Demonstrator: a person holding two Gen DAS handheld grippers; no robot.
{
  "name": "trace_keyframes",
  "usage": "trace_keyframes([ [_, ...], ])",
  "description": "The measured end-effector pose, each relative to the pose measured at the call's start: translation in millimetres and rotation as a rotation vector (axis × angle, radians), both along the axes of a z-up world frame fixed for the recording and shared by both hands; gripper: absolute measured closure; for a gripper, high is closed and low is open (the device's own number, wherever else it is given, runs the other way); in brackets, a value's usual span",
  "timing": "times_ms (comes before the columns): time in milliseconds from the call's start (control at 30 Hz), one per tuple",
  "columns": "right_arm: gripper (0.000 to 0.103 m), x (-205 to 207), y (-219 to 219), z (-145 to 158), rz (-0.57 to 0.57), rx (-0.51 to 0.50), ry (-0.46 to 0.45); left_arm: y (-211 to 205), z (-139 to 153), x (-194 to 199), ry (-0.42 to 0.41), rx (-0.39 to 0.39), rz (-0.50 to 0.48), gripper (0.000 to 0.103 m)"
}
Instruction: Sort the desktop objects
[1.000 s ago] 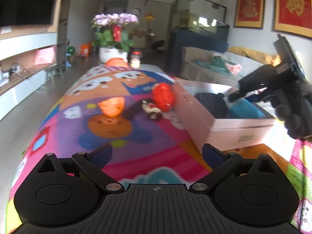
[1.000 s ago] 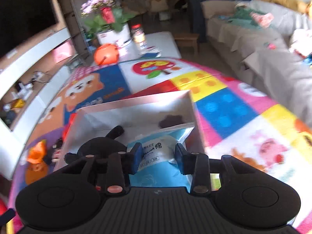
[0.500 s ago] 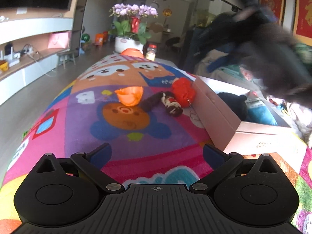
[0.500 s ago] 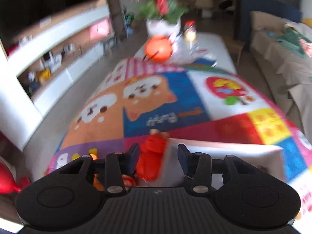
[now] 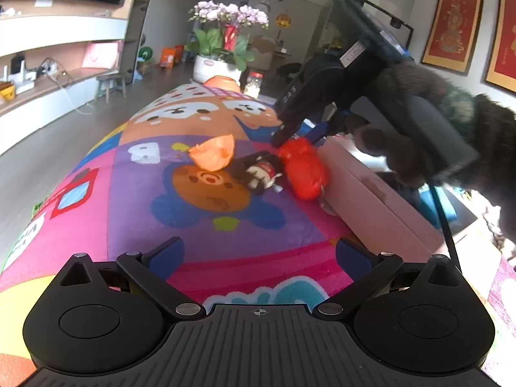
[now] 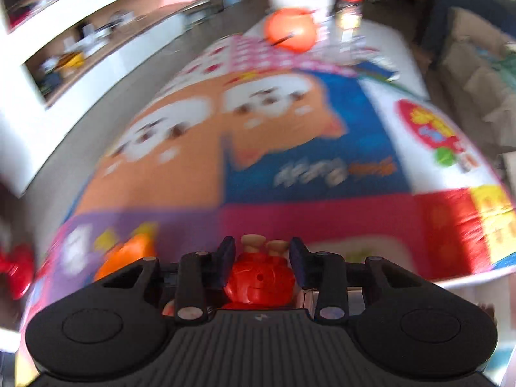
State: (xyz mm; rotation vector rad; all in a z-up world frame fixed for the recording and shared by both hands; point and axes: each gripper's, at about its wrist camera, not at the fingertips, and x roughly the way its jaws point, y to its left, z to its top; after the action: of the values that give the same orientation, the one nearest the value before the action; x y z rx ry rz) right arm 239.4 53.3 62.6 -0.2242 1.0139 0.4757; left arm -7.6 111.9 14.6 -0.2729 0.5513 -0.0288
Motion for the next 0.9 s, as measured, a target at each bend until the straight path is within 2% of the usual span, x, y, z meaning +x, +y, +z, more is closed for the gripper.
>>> trace_keyframes([
  [133, 0.066, -44, 16, 0, 0.152, -0.028, 0.011, -4, 1, -1, 0.005, 0.024, -0.02, 0.0],
  [200, 0.066, -61, 15, 3, 0.185, 0.006, 0.057, -7, 2, -5, -0.001, 0.04, -0.049, 0.0],
  [333, 0.066, -89, -14, 17, 0.205, 0.114, 0.229, -14, 3, -11, -0.002, 0.072, -0.102, 0.0],
  [367, 0.066, -99, -29, 24, 0.196, 0.144, 0.219, -15, 2, -10, -0.002, 0.077, -0.103, 0.0],
  [400, 0.066, -111, -46, 34, 0.189, 0.16, 0.166, -16, 2, -10, -0.001, 0.079, -0.102, 0.0],
  [467, 0.057, -138, -84, 56, 0.176, 0.171, 0.005, -16, 2, -8, 0.01, 0.08, -0.097, 0.0],
  [533, 0.029, -169, -126, 71, 0.102, 0.135, -0.215, -17, 1, -5, 0.022, 0.085, -0.09, 0.0],
  [600, 0.022, -190, -159, 74, -0.005, 0.081, -0.359, -20, 1, -4, 0.036, 0.103, -0.088, 0.0],
  [700, 0.022, -191, -195, 61, -0.165, 0.019, -0.364, -30, 2, -1, 0.047, 0.157, -0.095, 0.0],
  [767, 0.028, -181, -209, 46, -0.243, -0.01, -0.343, -36, 3, -1, 0.044, 0.183, -0.102, 0.0],
  [833, 0.039, -164, -217, 30, -0.299, -0.034, -0.338, -43, 4, -1, 0.052, 0.193, -0.116, 0.0],
  [900, 0.041, -150, -223, 20, -0.353, -0.037, -0.352, -51, 7, -3, 0.055, 0.213, -0.141, 0.0],
])
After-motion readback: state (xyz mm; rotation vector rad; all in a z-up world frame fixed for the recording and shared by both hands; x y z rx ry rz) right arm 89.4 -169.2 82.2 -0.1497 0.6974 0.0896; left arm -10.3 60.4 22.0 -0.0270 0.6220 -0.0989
